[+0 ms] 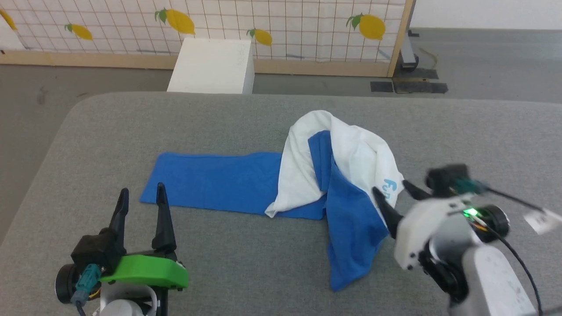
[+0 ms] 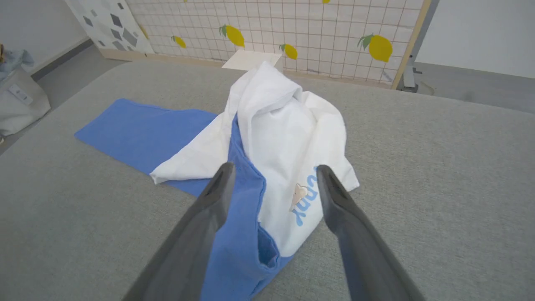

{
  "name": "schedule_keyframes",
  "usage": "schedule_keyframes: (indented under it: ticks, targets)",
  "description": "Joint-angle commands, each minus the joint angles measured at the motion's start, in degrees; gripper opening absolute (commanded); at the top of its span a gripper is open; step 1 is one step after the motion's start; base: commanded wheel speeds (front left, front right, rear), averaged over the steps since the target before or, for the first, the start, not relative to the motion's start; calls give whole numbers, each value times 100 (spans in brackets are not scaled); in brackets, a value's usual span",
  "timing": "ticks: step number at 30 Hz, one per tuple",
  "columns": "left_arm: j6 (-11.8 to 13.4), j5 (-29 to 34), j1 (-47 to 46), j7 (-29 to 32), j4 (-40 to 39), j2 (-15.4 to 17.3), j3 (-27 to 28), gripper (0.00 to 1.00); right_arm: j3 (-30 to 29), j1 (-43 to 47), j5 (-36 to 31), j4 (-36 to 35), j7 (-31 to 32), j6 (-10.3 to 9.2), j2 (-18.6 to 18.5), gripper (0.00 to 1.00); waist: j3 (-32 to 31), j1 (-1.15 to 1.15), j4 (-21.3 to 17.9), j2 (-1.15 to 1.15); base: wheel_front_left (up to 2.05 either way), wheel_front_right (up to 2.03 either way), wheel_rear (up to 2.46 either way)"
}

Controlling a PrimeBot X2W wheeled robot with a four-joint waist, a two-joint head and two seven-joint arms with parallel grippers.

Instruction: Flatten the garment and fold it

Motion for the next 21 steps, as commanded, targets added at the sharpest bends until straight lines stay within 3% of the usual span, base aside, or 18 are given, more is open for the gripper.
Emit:
schedule_keyframes:
  ticks: [1, 5, 9, 15, 16, 17, 18, 21]
  targets:
    - [-67, 94, 13, -20, 1, -60, 34, 100, 138, -212, -47, 63, 476, -10, -6, 100, 134, 0, 68, 0, 0, 0, 0]
    - [-214, 253, -104, -20, 33, -195, 42, 100, 461, -663, -313, 289, 1621, -10, -110, 100, 293, 0, 221, 0, 0, 0, 0]
    - [-319, 365, -188, -20, 71, -363, 52, 100, 620, -836, -370, 524, 2292, -10, -207, 100, 425, 0, 405, 0, 0, 0, 0]
    - [-458, 473, -250, -20, 139, -568, 168, 100, 793, -829, -77, 593, 2581, -10, -284, 100, 554, 0, 573, 0, 0, 0, 0]
    - [-480, 488, -253, -20, 147, -588, 188, 100, 853, -843, -34, 556, 2532, -10, -317, 30, 567, 0, 580, 0, 0, 0, 0]
    - [-506, 506, -257, -20, 162, -611, 214, 100, 899, -877, 10, 498, 2412, -10, -360, 4, 573, 0, 583, 0, 0, 0, 0]
    - [-525, 519, -257, -20, 176, -628, 236, 100, 919, -900, 54, 466, 2324, -10, -386, 0, 570, 0, 578, 0, 0, 0, 0]
    - [-588, 542, -231, -20, 240, -686, 303, 100, 859, -1018, 182, 300, 1922, -10, -427, 0, 518, 0, 509, 0, 0, 0, 0]
